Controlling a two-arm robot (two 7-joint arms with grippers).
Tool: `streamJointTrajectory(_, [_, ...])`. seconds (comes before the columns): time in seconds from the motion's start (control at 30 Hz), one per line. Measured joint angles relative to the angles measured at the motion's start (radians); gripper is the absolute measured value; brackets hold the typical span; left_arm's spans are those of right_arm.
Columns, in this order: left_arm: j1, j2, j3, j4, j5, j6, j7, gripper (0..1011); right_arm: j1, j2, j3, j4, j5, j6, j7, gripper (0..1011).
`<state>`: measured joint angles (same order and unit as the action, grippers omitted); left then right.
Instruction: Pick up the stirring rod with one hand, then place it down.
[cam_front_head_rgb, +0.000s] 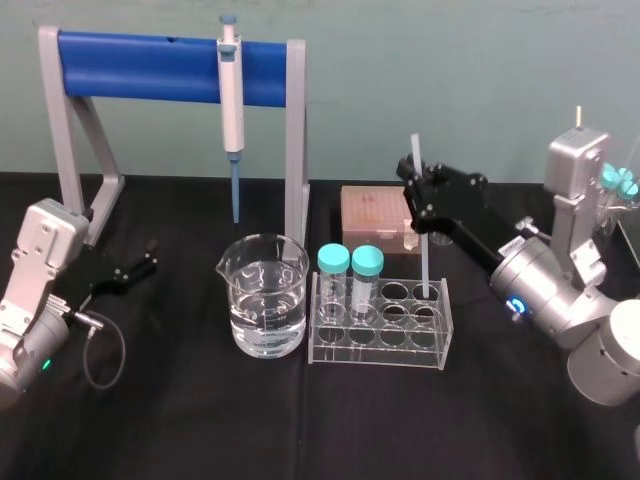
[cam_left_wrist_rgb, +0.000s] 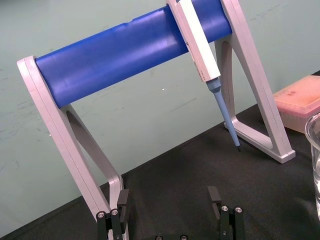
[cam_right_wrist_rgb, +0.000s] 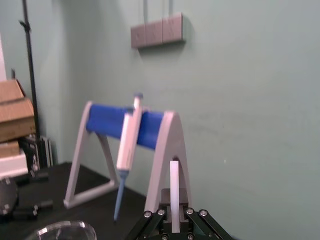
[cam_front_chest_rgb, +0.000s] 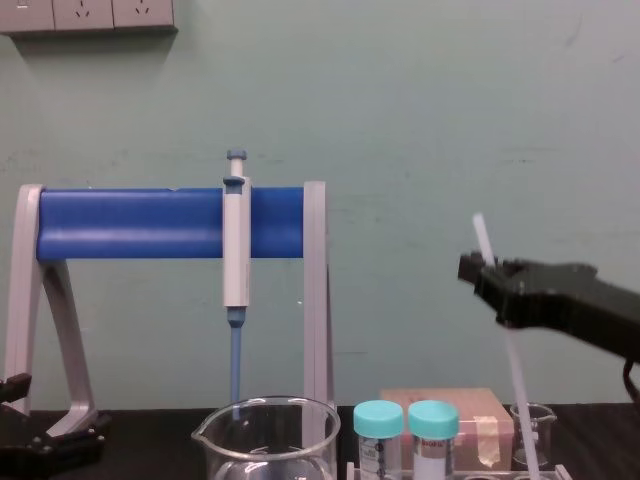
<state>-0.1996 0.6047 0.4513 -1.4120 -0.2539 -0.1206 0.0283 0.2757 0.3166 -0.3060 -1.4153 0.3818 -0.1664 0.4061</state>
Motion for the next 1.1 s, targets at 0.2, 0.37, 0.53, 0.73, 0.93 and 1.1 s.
streamJointTrajectory(0.2, [0.0,0.0,0.0,0.0,0.0,0.0,0.0,1000,-0.02,0.008,0.027,-0.07,0.002,-0.024,0.002,72])
streamJointTrajectory(0.37, [0.0,0.0,0.0,0.0,0.0,0.0,0.0,1000,-0.033,0.022,0.047,-0.116,0.002,-0.022,0.001,72])
streamJointTrajectory(0.53, [0.0,0.0,0.0,0.0,0.0,0.0,0.0,1000,-0.05,0.038,0.061,-0.14,0.006,-0.005,0.001,72])
streamJointTrajectory(0.73, [0.0,0.0,0.0,0.0,0.0,0.0,0.0,1000,-0.076,0.064,0.079,-0.161,0.011,0.015,0.001,72])
streamJointTrajectory(0.93, [0.0,0.0,0.0,0.0,0.0,0.0,0.0,1000,-0.09,0.088,0.087,-0.168,0.01,0.025,0.01,72])
streamJointTrajectory(1.1, [0.0,0.0,0.0,0.0,0.0,0.0,0.0,1000,-0.095,0.096,0.088,-0.168,0.01,0.029,0.014,72])
